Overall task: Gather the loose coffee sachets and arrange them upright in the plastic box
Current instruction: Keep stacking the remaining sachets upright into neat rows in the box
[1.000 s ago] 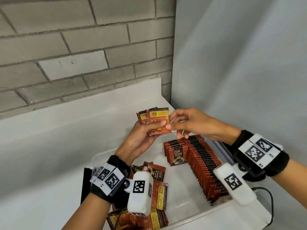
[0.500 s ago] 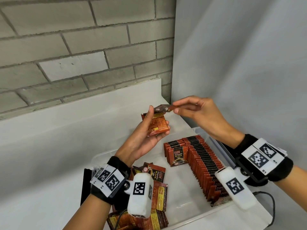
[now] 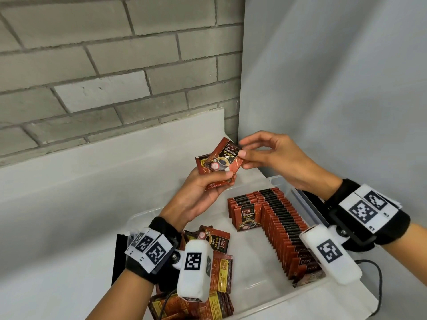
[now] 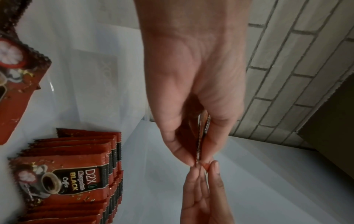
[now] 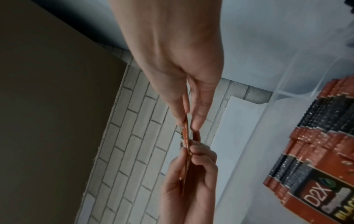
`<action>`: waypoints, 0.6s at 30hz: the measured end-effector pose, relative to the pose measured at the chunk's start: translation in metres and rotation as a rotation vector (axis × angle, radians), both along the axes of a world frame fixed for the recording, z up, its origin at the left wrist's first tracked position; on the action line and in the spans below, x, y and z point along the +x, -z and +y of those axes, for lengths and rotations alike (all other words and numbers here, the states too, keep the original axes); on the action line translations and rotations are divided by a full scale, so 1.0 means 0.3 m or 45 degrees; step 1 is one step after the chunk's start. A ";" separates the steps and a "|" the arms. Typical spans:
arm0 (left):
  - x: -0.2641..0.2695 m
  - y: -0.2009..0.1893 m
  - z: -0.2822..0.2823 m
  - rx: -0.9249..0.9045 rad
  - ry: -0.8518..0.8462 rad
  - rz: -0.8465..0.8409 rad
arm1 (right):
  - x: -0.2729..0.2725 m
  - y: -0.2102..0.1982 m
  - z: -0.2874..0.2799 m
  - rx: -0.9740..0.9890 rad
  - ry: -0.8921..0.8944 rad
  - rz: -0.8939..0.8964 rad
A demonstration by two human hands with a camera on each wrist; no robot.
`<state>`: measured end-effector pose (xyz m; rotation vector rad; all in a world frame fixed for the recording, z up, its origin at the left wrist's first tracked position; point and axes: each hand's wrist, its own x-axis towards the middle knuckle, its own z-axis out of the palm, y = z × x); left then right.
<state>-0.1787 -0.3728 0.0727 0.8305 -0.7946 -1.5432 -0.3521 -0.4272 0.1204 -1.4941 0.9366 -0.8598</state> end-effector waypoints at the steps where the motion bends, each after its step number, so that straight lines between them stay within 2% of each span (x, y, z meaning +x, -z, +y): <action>1: -0.001 -0.001 0.002 -0.001 0.005 -0.013 | -0.002 -0.006 -0.004 0.049 -0.018 0.000; 5: -0.004 -0.006 0.005 0.011 0.022 -0.040 | -0.019 -0.021 -0.016 0.119 -0.087 0.108; 10: 0.002 -0.007 -0.002 0.102 -0.034 0.063 | -0.073 -0.046 -0.035 0.121 -0.225 0.327; 18: 0.004 -0.010 -0.004 0.100 -0.088 0.114 | -0.045 -0.009 -0.008 -0.254 -0.597 0.955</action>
